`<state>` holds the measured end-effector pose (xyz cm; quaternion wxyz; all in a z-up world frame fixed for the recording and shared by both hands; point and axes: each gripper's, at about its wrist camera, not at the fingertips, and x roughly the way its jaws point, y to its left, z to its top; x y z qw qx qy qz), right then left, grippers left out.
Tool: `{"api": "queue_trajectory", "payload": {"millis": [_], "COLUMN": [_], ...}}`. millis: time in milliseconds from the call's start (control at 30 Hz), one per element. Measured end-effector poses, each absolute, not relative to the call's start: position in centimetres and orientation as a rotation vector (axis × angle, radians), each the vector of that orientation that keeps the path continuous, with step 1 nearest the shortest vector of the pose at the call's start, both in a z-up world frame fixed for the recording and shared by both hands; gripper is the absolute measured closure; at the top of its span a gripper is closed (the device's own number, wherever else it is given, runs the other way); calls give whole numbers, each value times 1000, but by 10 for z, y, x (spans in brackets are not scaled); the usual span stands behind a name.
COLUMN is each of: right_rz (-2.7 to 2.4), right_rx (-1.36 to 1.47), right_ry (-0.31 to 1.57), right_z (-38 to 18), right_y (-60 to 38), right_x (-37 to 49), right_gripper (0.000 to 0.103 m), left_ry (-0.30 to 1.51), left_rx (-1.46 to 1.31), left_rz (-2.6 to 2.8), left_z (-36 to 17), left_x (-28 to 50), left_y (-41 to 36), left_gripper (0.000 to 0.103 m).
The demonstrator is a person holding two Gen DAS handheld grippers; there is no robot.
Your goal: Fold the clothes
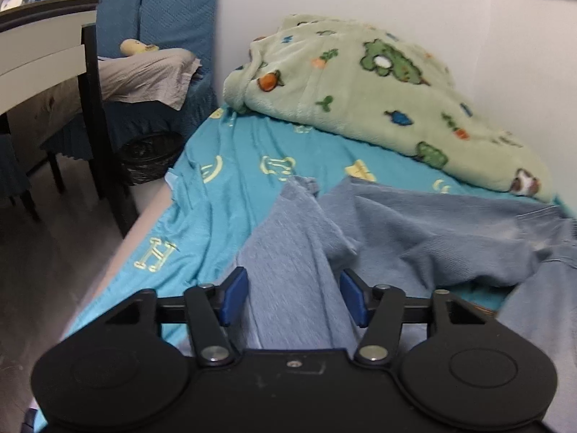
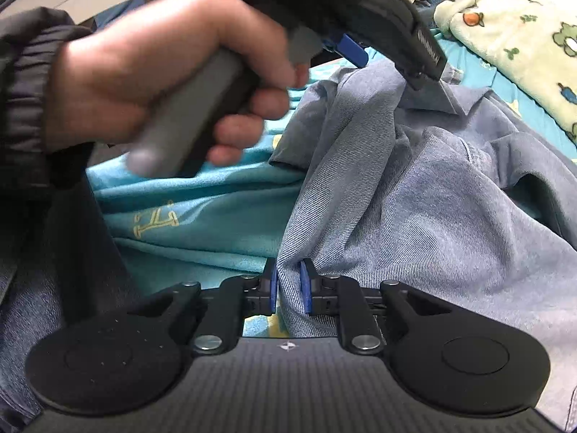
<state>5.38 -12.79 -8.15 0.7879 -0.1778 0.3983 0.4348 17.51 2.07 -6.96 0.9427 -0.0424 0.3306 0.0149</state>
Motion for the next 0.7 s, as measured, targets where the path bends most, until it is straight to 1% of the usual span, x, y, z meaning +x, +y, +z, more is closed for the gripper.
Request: {"api": "queue_trajectory", "payload": {"millis": [33, 67, 100, 133, 167, 200, 367, 467, 500, 600, 700], "right_rz": [938, 940, 943, 945, 949, 951, 956, 959, 960, 961, 962], "right_rx": [-374, -364, -355, -346, -336, -326, -323, -339, -344, -356, -360], "right_ry": [857, 855, 851, 846, 842, 839, 824, 826, 826, 832, 842], "right_z": [-81, -80, -79, -78, -76, -75, -72, -72, -72, -74, -76], "right_y": [-129, -130, -131, -131, -132, -133, -132, -130, -130, -129, -129], "right_x": [54, 54, 54, 54, 54, 54, 50, 49, 51, 53, 53], "right_gripper": [88, 88, 88, 88, 88, 88, 88, 87, 87, 87, 87], "left_ry": [676, 676, 673, 674, 674, 668, 639, 620, 617, 634, 644], "left_rx": [-93, -96, -102, -115, -130, -152, -328, -386, -397, -447, -417], "left_rz": [31, 33, 35, 38, 42, 51, 115, 177, 201, 245, 250], "left_z": [-70, -70, -69, -67, -65, -62, -45, -37, -35, -36, -38], "left_x": [179, 181, 182, 181, 179, 175, 144, 115, 104, 80, 72], "left_y": [23, 26, 30, 35, 40, 45, 77, 91, 93, 102, 102], "left_gripper": [60, 73, 83, 87, 95, 97, 98, 99, 100, 100, 98]}}
